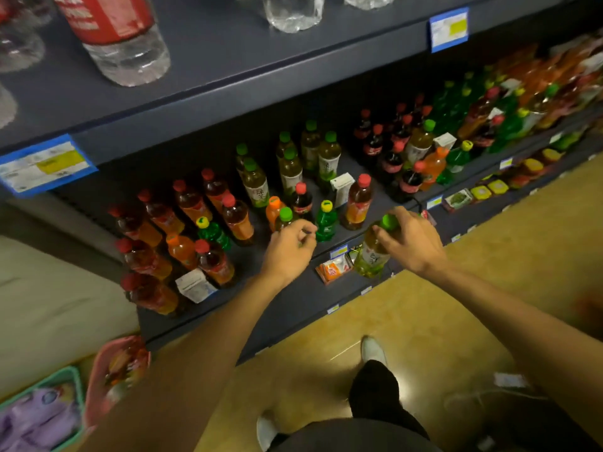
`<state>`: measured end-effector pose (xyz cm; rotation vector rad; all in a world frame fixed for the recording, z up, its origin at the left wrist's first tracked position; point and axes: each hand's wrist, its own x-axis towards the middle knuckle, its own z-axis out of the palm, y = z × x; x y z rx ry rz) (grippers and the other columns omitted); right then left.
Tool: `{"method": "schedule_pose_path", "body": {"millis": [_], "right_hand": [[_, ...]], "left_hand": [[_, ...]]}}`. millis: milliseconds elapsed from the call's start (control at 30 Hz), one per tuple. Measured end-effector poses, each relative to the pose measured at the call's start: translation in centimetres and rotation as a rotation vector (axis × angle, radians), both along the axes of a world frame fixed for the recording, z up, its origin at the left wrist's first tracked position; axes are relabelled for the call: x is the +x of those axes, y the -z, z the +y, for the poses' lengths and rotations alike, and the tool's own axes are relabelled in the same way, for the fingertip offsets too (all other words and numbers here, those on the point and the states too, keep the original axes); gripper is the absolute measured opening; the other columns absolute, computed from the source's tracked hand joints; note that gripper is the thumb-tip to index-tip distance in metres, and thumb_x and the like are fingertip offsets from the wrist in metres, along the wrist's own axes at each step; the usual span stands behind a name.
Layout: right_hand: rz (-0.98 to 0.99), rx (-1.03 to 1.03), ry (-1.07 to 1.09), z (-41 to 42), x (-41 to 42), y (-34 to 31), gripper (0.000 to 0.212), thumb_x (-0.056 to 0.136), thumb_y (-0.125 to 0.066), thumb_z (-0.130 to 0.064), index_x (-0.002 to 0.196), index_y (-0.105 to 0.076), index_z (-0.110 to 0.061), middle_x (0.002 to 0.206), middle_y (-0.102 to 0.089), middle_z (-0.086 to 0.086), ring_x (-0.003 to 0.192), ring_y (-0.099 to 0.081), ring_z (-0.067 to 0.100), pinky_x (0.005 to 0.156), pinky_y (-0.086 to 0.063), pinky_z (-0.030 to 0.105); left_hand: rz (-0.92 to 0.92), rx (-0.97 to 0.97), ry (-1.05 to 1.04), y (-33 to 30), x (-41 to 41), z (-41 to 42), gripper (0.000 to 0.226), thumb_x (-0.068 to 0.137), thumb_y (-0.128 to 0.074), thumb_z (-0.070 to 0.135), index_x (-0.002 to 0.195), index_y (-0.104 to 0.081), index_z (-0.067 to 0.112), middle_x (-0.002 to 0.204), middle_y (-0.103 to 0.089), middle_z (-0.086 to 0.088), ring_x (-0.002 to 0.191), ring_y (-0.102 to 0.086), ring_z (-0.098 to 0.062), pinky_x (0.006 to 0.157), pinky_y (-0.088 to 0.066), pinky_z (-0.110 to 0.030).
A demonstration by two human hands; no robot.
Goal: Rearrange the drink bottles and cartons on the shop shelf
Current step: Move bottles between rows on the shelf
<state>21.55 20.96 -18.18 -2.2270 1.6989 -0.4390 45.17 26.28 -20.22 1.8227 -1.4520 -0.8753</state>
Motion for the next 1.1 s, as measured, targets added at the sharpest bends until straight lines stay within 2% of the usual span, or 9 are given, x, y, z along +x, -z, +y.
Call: {"method": "schedule_pose_path", "body": {"millis": [100, 167, 300, 467, 567, 667, 833, 967, 1100], "right_hand": [[0.008, 0.004, -0.071, -4.0, -2.6, 0.5, 0.038, 0.088, -0.058, -0.04, 0.111, -0.052, -0.01, 0.101, -0.061, 0.017, 0.09, -0.059, 0.038, 0.067, -0.041, 0.039], [-0.004, -0.006, -0.147, -6.3, -4.1, 0.7, 0.038, 0.087, -0.06, -0.038, 0.11, -0.053, -0.01, 0.1, -0.061, 0.017, 0.088, -0.059, 0.04, 0.066, -0.046, 0.041], [-0.004, 0.013, -0.253, -10.7, -6.6, 0.9, 0.037, 0.086, -0.063, -0.035, 0.113, -0.055, -0.011, 0.103, -0.06, 0.017, 0.088, -0.058, 0.041, 0.068, -0.048, 0.042], [-0.062, 0.051, -0.322, -14.7, -8.3, 1.0, 0.032, 0.083, -0.065, -0.029, 0.11, -0.057, -0.013, 0.099, -0.061, 0.015, 0.086, -0.058, 0.038, 0.07, -0.048, 0.041], [-0.078, 0.066, -0.337, -16.0, -9.3, 1.5, 0.032, 0.081, -0.066, -0.027, 0.11, -0.057, -0.015, 0.099, -0.062, 0.014, 0.084, -0.06, 0.037, 0.069, -0.05, 0.043], [-0.094, 0.084, -0.342, -17.0, -10.2, 2.0, 0.032, 0.08, -0.068, -0.027, 0.109, -0.058, -0.016, 0.099, -0.063, 0.013, 0.084, -0.06, 0.036, 0.068, -0.051, 0.043], [-0.094, 0.092, -0.34, -18.1, -11.8, 2.6, 0.033, 0.078, -0.07, -0.024, 0.108, -0.058, -0.015, 0.099, -0.063, 0.013, 0.084, -0.061, 0.037, 0.065, -0.05, 0.041], [-0.103, 0.085, -0.338, -18.7, -12.7, 2.5, 0.033, 0.079, -0.07, -0.023, 0.109, -0.059, -0.013, 0.099, -0.063, 0.014, 0.083, -0.061, 0.038, 0.064, -0.049, 0.04], [-0.11, 0.093, -0.326, -19.0, -13.5, 2.6, 0.034, 0.081, -0.069, -0.025, 0.111, -0.059, -0.014, 0.099, -0.063, 0.014, 0.085, -0.06, 0.036, 0.065, -0.05, 0.04]], "left_hand": [[-0.001, -0.003, -0.015, 0.4, -3.7, -3.3, 0.012, 0.089, -0.058, 0.017, 0.094, -0.061, 0.027, 0.068, -0.057, 0.009, 0.062, -0.061, -0.022, 0.066, -0.057, -0.046], [-0.048, 0.009, -0.045, 0.4, -5.9, -5.5, 0.011, 0.089, -0.058, 0.018, 0.098, -0.063, 0.023, 0.072, -0.061, 0.003, 0.069, -0.065, -0.026, 0.069, -0.056, -0.045], [-0.149, 0.045, -0.124, 0.4, -10.0, -9.7, 0.017, 0.09, -0.055, 0.022, 0.105, -0.063, 0.023, 0.096, -0.069, -0.003, 0.089, -0.065, -0.024, 0.079, -0.055, -0.041], [-0.334, 0.092, -0.119, 0.5, -13.4, -13.4, 0.029, 0.092, -0.053, 0.024, 0.121, -0.055, 0.023, 0.119, -0.056, -0.004, 0.104, -0.06, -0.026, 0.082, -0.053, -0.043], [-0.429, 0.166, -0.102, 0.5, -14.6, -15.6, 0.047, 0.092, -0.053, 0.027, 0.137, -0.041, 0.023, 0.136, -0.043, -0.006, 0.116, -0.053, -0.03, 0.086, -0.05, -0.042], [-0.441, 0.249, -0.094, 0.7, -15.1, -17.7, 0.061, 0.092, -0.054, 0.026, 0.146, -0.026, 0.024, 0.146, -0.032, -0.006, 0.12, -0.051, -0.031, 0.088, -0.047, -0.042], [-0.486, 0.327, 0.002, 1.4, -15.7, -20.3, 0.06, 0.093, -0.053, 0.023, 0.147, -0.027, 0.021, 0.147, -0.029, -0.007, 0.127, -0.045, -0.032, 0.095, -0.048, -0.044], [-0.518, 0.382, -0.032, 2.1, -16.5, -21.3, 0.05, 0.092, -0.055, 0.016, 0.139, -0.038, 0.011, 0.147, -0.022, -0.012, 0.12, -0.049, -0.038, 0.102, -0.043, -0.043], [-0.586, 0.427, -0.03, 2.6, -17.0, -21.1, 0.049, 0.091, -0.057, 0.008, 0.135, -0.037, 0.003, 0.147, -0.019, -0.019, 0.116, -0.053, -0.041, 0.103, -0.042, -0.042]]}}
